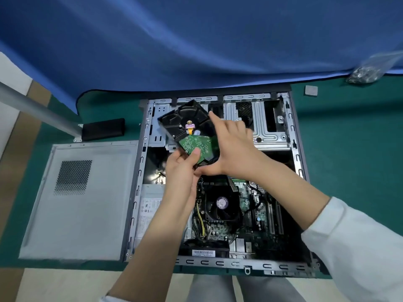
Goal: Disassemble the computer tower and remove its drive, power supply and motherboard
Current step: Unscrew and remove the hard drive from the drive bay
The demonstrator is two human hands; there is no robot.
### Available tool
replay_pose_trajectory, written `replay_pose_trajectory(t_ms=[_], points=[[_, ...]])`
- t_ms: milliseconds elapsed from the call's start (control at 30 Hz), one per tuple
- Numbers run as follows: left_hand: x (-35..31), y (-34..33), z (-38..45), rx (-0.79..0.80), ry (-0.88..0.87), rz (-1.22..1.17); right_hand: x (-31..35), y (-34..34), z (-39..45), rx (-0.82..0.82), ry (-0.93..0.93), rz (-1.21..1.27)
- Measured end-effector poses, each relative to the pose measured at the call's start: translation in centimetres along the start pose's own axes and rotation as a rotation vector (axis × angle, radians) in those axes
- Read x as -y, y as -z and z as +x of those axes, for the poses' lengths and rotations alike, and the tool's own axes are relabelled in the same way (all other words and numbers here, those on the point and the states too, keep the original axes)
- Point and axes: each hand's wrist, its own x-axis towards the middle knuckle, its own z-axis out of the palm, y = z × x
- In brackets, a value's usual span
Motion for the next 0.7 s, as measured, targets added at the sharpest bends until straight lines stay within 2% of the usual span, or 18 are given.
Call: replay_pose_trajectory(t_ms=[67, 133, 267, 367, 433, 533, 567, 633, 700], points=[[0.3, 0.5, 0.0, -0.048, -0.007, -0.008, 0.1, -0.5, 0.0, -0.009, 0.077, -0.010], [0.1, 1.0, 0.1, -0.059, -0.035, 0.091, 0.2, -0.7, 0.3, 0.001, 0.112, 0.001], [-1.2, 1.4, 0.5, 0.028, -0.116, 0.378, 0.3, -0.8, 1.0, 0.008, 0.135, 0.011], [-1.7, 1.9, 1.0, -0.005, -0.103, 0.608, 0.2, -0.7, 1.5, 0.000, 0.184, -0.057], [-2.1, 2.5, 1.2, -0.026, -0.140, 0.841, -0.1, -0.6, 1.8, -0.011, 0.213, -0.117], [-3.6, 3.0, 1.5, -0.217, -0.441, 1.384, -0.8, 0.0, 2.2, -0.006, 0.242, -0.115], [-4.2, 2.6, 1.7, -0.268, -0.580, 1.456, -1.1, 0.3, 2.1, 0.003, 0.236, -0.057], [-5.3, 1.5, 2.4, -0.219, -0.836, 1.429, -2.1, 0.8, 1.6, 0.009, 0.185, 0.075], [-5.6, -0.1, 3.8, -0.026, -1.019, 1.449, -3.4, 1.1, 0.7, -0.037, 0.101, 0.091]])
